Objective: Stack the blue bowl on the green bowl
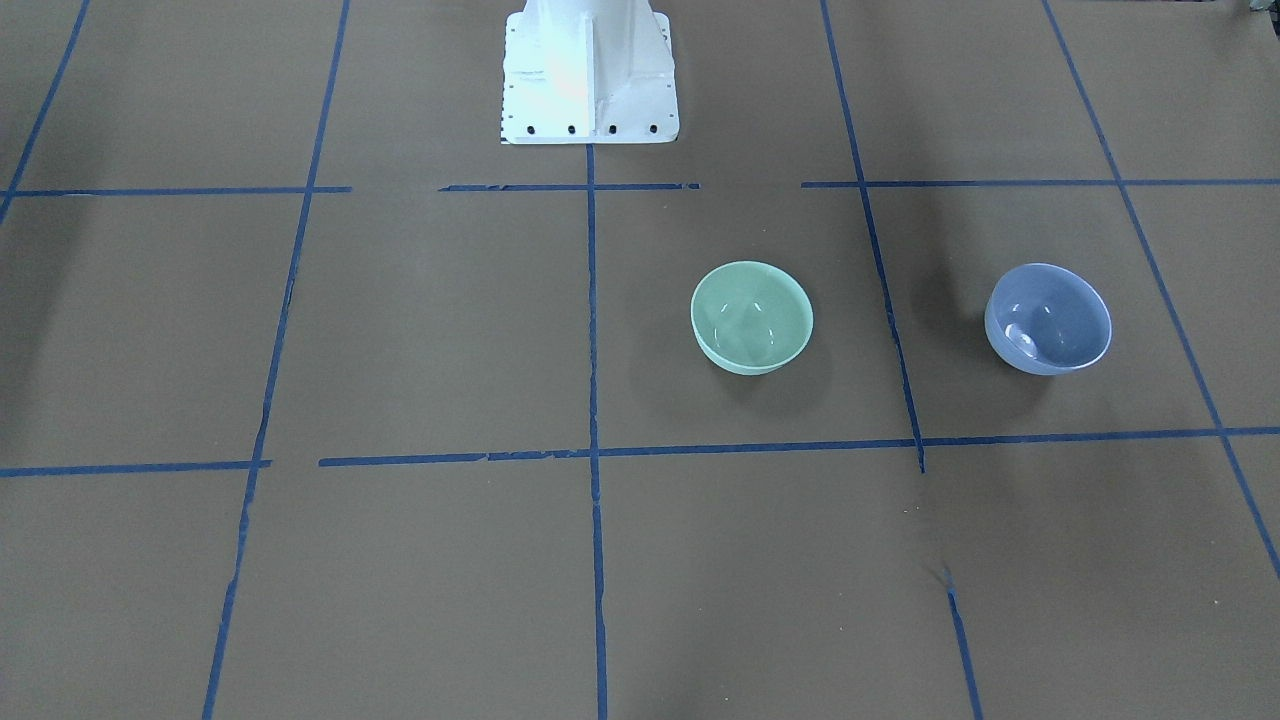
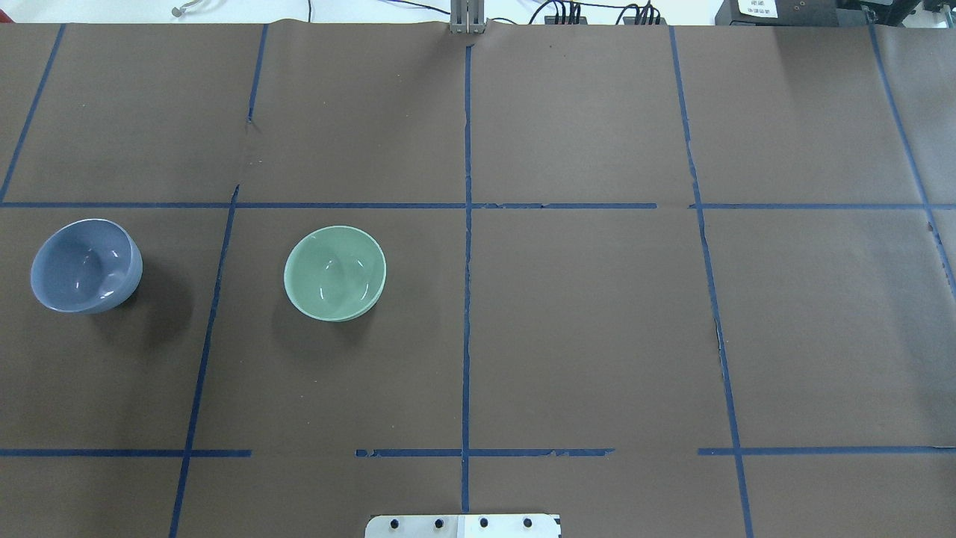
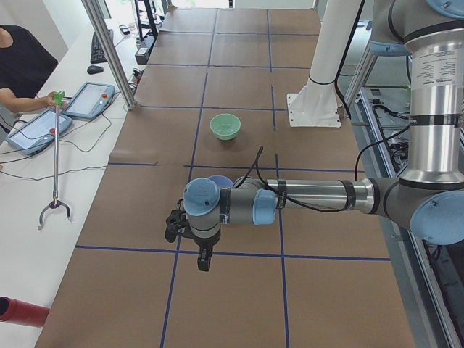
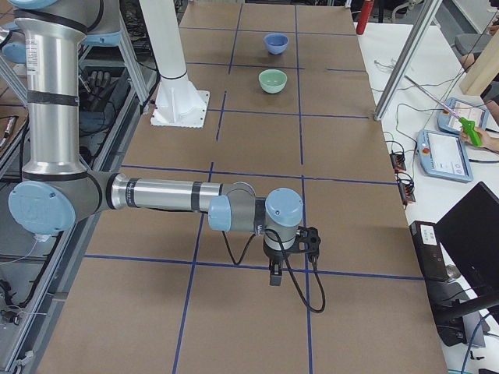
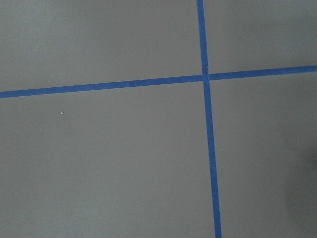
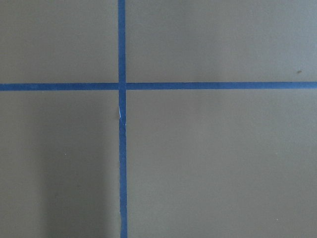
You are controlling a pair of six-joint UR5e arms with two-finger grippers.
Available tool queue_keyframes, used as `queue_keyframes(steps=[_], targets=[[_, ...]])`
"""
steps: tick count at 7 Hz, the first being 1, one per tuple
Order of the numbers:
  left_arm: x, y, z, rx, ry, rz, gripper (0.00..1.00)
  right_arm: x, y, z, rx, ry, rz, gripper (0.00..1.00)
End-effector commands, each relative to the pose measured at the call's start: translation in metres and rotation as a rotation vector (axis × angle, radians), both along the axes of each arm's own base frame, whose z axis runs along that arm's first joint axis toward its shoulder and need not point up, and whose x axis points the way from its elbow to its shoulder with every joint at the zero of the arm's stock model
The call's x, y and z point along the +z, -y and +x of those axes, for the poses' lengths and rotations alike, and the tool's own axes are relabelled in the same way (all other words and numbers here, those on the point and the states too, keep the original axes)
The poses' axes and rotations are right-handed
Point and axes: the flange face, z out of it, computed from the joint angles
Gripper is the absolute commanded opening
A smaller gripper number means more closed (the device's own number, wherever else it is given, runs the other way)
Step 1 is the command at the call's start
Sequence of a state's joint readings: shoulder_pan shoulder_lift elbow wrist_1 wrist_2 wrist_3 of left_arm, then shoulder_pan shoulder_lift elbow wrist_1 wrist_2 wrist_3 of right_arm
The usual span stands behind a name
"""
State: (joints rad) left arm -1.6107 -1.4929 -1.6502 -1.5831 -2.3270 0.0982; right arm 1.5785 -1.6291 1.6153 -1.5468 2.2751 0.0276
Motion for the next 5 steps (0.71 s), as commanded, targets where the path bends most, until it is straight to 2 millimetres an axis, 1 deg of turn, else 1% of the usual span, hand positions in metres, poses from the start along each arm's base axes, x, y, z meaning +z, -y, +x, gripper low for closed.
queue_keyframes(steps=[1,4,5], targets=[[-0.004,0.002,0.0,0.0,0.0,0.009,1.0,0.0,0.0,0.0,0.0,0.0,0.0,1.0],[-0.023,0.014,0.001,-0.005,0.005,0.097,1.0,0.0,0.0,0.0,0.0,0.0,0.0,1.0],[-0.04,0.019,0.011,0.016,0.006,0.148,1.0,0.0,0.0,0.0,0.0,0.0,0.0,1.0]])
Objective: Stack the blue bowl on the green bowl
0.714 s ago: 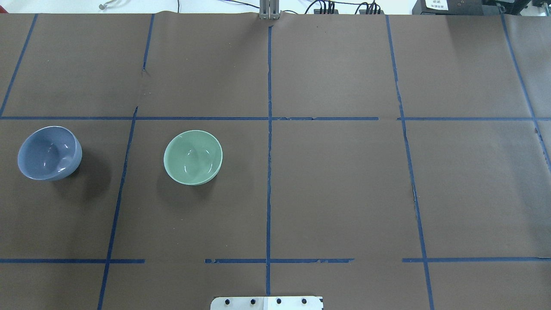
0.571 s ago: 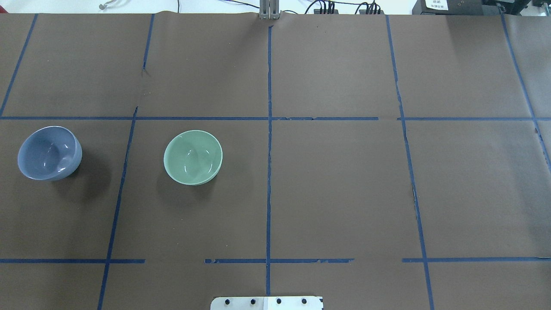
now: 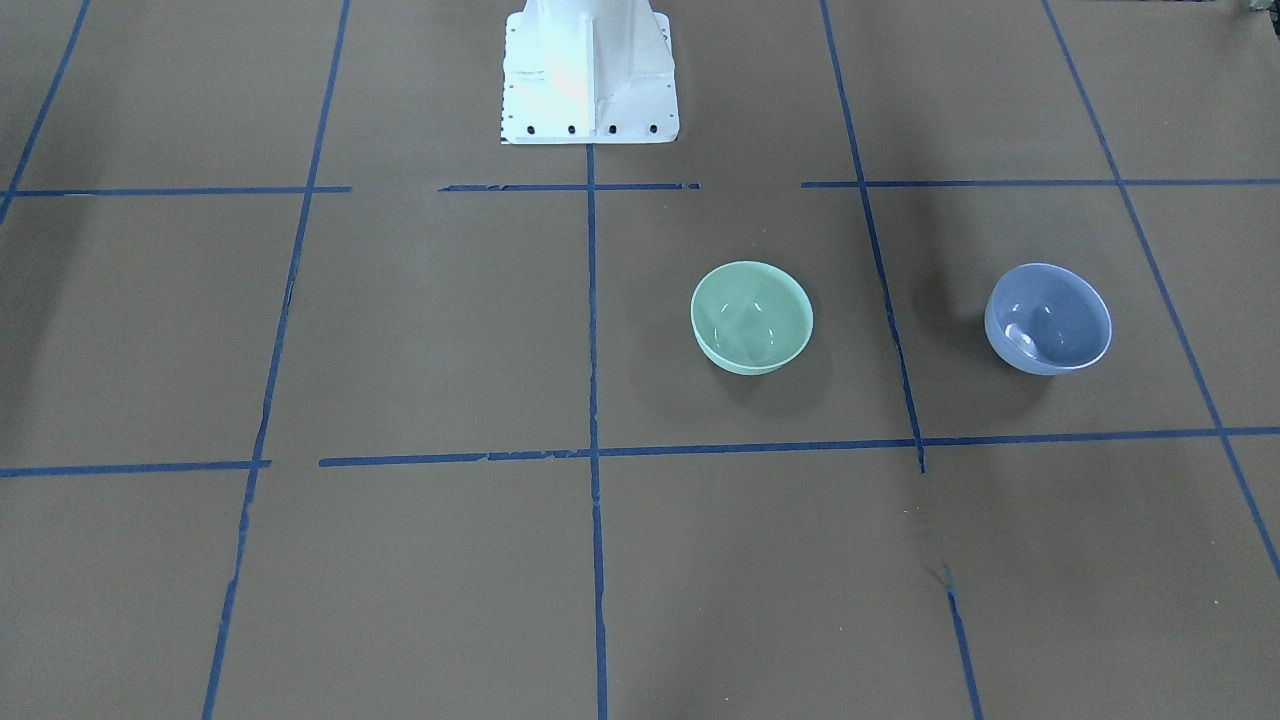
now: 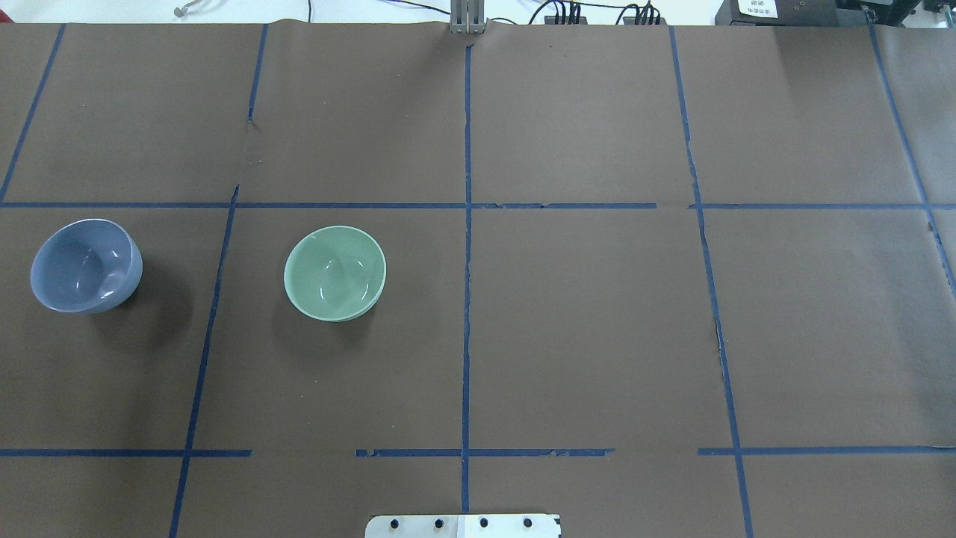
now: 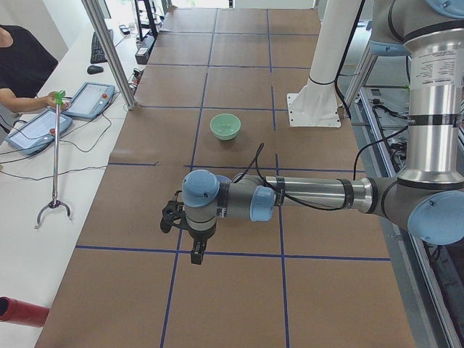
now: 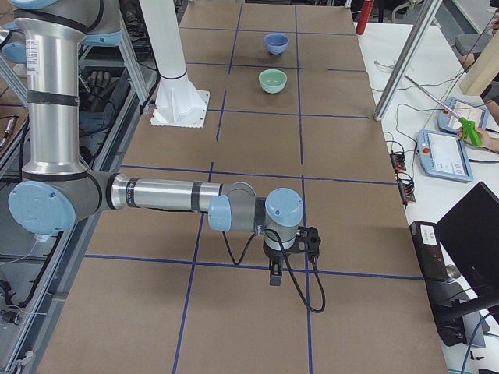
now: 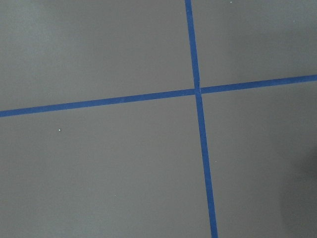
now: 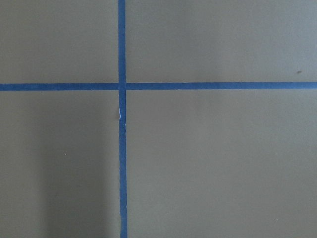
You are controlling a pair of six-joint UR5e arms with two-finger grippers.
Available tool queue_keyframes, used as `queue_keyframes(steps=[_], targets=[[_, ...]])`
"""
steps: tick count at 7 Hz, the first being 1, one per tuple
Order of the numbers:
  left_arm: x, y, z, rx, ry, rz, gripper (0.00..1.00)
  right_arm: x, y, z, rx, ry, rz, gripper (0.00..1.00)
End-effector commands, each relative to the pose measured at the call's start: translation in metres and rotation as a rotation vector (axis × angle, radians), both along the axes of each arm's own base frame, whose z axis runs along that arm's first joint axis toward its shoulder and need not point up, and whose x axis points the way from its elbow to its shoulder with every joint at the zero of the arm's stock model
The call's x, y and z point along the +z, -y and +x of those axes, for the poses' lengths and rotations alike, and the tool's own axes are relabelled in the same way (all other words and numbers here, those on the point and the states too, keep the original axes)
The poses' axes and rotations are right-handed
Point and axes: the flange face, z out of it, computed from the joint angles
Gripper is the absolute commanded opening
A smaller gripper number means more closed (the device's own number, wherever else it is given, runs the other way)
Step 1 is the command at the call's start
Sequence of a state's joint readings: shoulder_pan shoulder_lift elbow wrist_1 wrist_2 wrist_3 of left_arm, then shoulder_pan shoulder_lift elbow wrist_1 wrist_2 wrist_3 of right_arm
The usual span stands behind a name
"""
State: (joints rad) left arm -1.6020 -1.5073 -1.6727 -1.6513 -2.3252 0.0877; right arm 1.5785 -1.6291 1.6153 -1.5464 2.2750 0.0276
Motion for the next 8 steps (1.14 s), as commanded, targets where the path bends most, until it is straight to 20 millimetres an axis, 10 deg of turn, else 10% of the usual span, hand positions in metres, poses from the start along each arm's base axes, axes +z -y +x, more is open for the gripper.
queue_keyframes(steps=[1,3,8], targets=[[-0.037,0.008,0.036,0.022,-0.007,0.044,1.0,0.0,0.0,0.0,0.0,0.0,0.0,1.0],[-0.092,0.002,0.096,-0.055,-0.054,-0.031,1.0,0.0,0.0,0.0,0.0,0.0,0.0,1.0],[-0.038,-0.034,0.245,-0.102,-0.105,-0.096,1.0,0.0,0.0,0.0,0.0,0.0,-0.001,1.0]])
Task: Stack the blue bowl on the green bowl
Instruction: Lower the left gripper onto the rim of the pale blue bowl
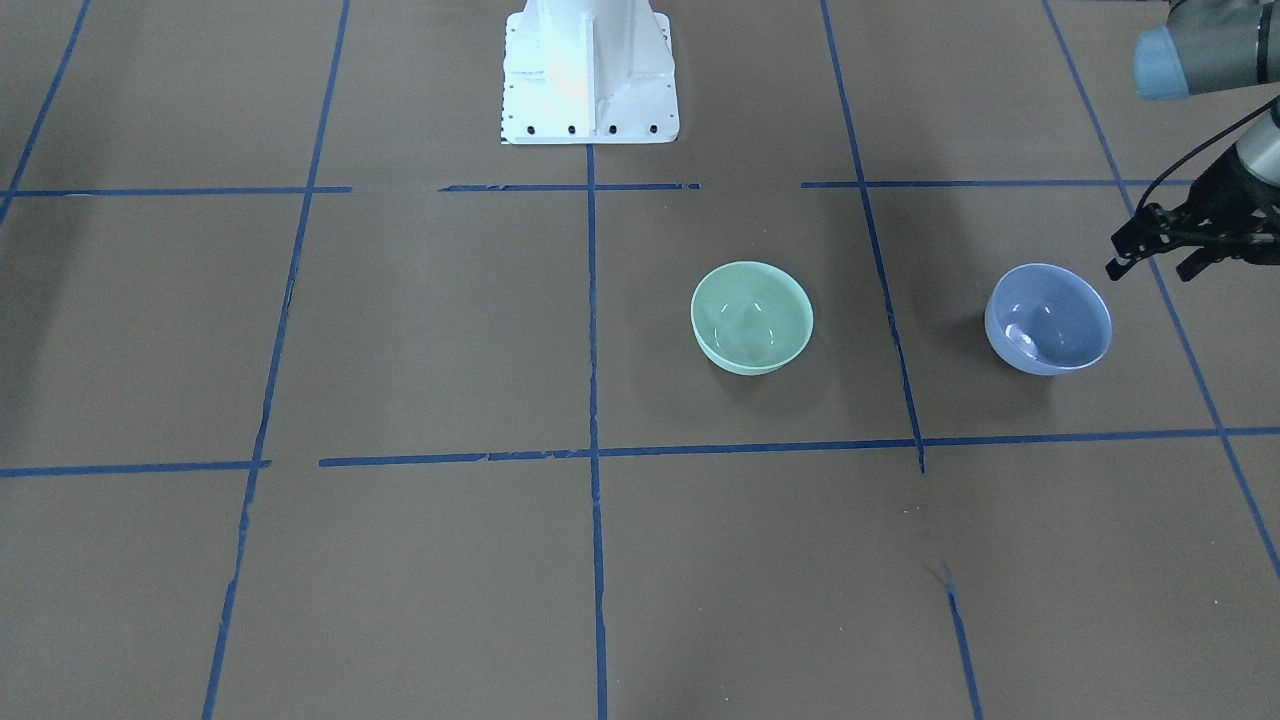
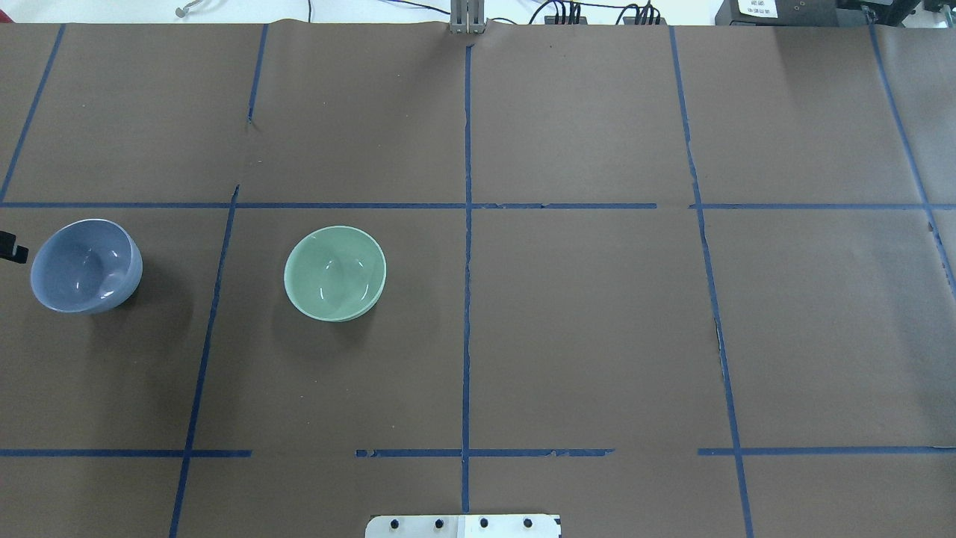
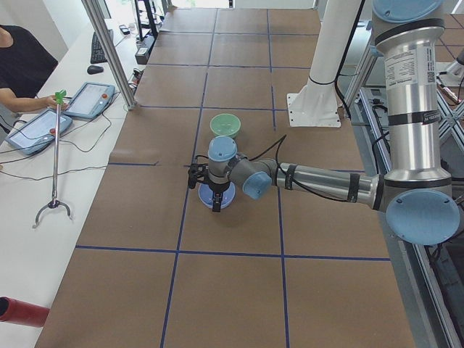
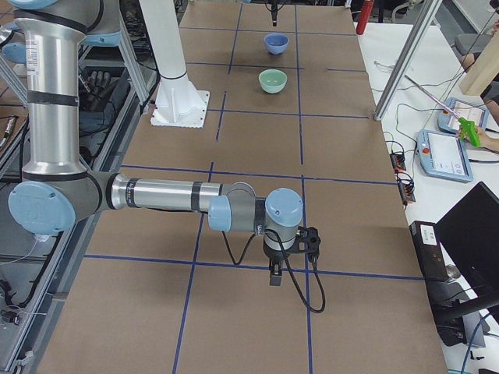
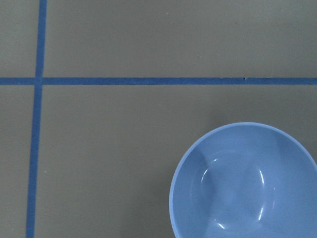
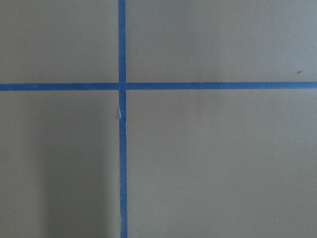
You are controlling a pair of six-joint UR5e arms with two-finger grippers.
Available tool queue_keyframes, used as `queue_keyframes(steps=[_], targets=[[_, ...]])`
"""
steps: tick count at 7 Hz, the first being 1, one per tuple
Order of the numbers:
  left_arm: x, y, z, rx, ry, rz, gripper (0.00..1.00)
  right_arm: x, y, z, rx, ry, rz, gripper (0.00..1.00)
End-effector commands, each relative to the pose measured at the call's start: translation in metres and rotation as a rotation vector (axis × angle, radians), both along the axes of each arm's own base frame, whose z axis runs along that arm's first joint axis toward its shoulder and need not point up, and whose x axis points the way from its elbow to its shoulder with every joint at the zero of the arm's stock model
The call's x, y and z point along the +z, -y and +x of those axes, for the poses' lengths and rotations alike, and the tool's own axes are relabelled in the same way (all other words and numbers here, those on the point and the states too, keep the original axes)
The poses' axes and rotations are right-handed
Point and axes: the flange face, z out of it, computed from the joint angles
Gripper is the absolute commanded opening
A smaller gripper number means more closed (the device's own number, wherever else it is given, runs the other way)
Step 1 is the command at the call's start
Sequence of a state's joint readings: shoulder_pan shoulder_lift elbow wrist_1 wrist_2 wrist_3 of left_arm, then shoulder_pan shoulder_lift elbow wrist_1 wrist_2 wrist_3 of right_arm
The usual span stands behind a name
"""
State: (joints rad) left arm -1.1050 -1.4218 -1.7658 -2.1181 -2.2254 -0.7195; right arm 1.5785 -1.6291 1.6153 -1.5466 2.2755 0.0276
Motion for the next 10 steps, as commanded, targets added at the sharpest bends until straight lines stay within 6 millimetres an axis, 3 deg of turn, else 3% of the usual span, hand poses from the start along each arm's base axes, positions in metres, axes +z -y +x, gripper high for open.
queue_keyframes(steps=[1,2,3,4,5,6,7,8,10], targets=[[0.025,0.002,0.04,0.021,-0.003,-0.009,1.0,0.0,0.0,0.0,0.0,-0.001,0.0,1.0],[0.031,0.006,0.043,0.022,0.003,-0.014,1.0,0.0,0.0,0.0,0.0,-0.001,0.0,1.0],[0.036,0.007,0.045,0.011,0.026,-0.009,0.94,0.0,0.0,0.0,0.0,-0.001,-0.001,1.0],[0.037,0.011,0.048,0.012,0.029,-0.007,0.8,0.0,0.0,0.0,0.0,-0.001,0.0,1.0],[0.038,0.012,0.048,0.013,0.029,-0.006,0.6,0.0,0.0,0.0,0.0,0.001,0.0,1.0],[0.037,0.012,0.048,0.012,0.026,-0.002,0.31,0.0,0.0,0.0,0.0,-0.001,-0.001,1.0],[0.038,0.012,0.048,0.011,0.021,0.005,0.12,0.0,0.0,0.0,0.0,-0.001,0.0,1.0],[0.037,0.011,0.048,0.016,0.019,0.012,0.0,0.0,0.0,0.0,0.0,-0.001,-0.001,1.0],[0.01,0.007,0.035,0.033,-0.016,0.072,0.0,0.0,0.0,0.0,0.0,-0.001,0.0,1.0]])
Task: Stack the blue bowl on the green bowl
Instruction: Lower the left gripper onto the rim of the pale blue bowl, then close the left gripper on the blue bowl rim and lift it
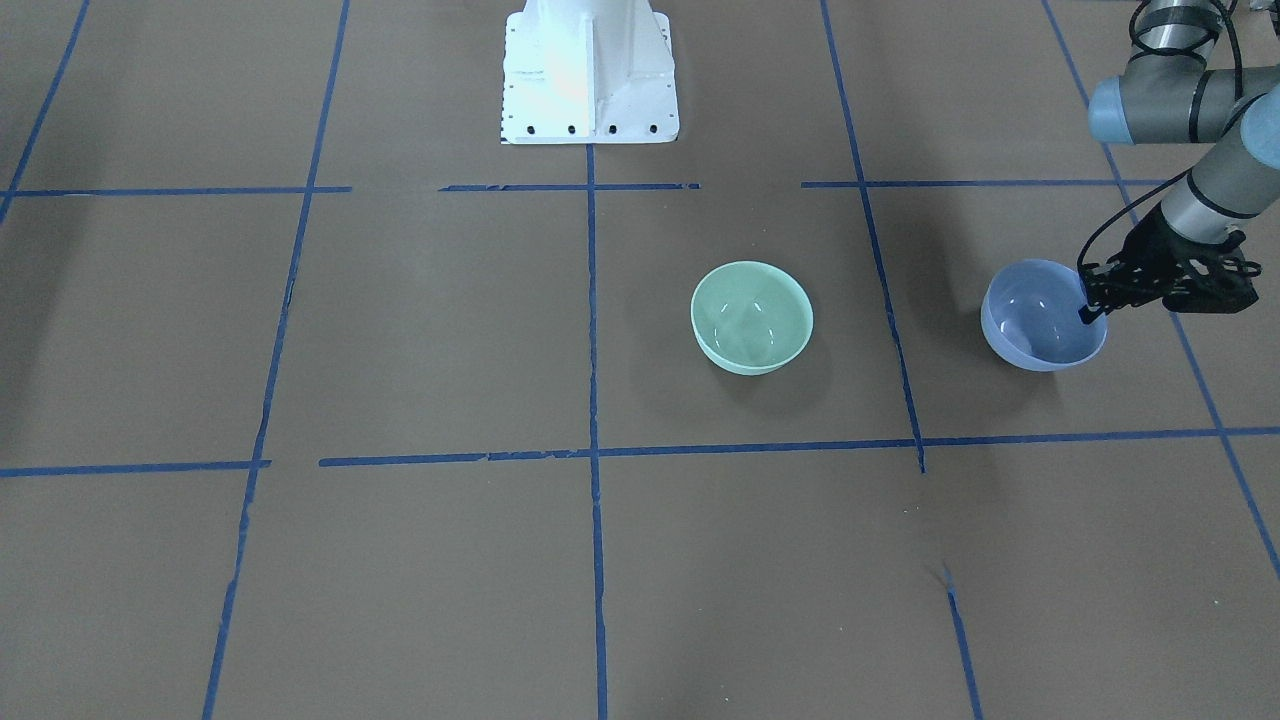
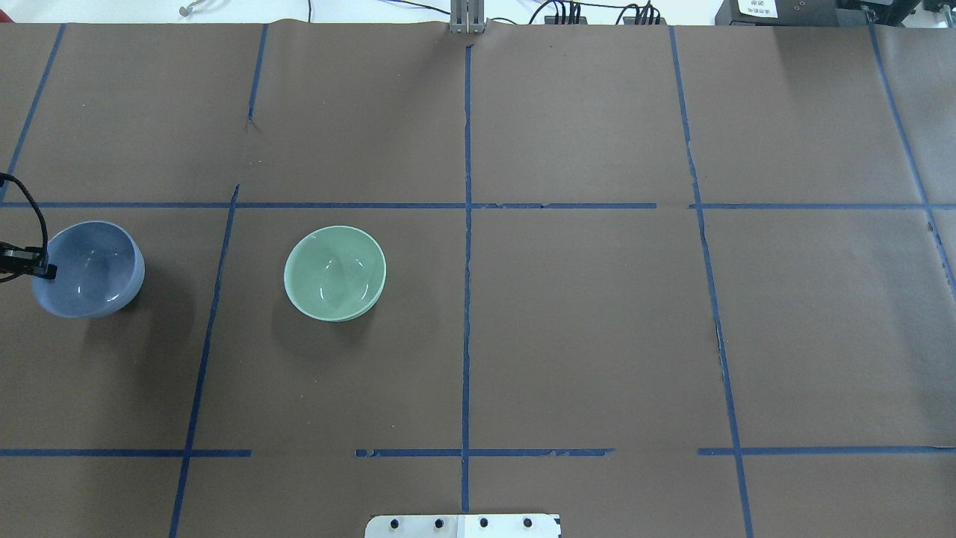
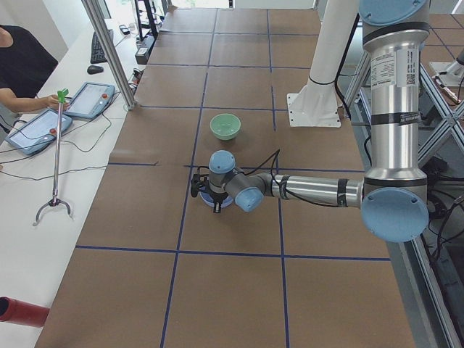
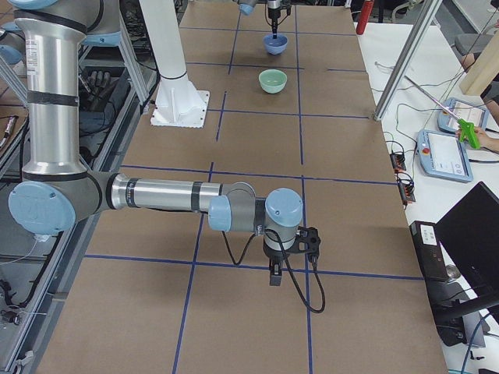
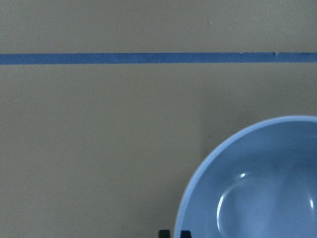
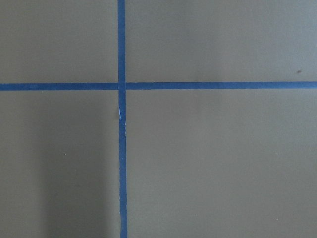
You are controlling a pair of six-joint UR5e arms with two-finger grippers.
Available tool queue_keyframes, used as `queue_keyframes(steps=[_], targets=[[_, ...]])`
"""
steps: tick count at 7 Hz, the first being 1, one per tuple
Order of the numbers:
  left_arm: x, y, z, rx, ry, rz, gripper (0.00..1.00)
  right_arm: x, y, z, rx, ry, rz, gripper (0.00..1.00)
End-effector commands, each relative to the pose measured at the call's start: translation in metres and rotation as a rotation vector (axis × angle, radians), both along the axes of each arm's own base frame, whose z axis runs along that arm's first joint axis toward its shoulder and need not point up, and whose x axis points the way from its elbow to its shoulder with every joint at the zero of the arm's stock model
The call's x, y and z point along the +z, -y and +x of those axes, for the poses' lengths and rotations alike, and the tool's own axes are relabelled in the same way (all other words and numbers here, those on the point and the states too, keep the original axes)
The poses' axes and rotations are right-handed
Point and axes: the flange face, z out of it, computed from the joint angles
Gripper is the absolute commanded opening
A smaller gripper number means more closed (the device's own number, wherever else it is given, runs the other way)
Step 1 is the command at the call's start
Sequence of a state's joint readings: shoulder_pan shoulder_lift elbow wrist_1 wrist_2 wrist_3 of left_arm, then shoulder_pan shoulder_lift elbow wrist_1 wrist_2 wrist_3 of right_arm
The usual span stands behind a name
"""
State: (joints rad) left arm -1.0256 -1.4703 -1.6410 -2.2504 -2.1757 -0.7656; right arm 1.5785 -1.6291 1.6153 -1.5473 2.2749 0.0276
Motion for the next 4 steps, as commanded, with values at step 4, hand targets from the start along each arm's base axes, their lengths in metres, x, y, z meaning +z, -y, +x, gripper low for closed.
queue_keyframes(steps=[4], targets=[[-0.12,0.016,-0.107,0.039,0.033,0.036,0.0,0.0,0.0,0.0,0.0,0.001,0.001,1.0]])
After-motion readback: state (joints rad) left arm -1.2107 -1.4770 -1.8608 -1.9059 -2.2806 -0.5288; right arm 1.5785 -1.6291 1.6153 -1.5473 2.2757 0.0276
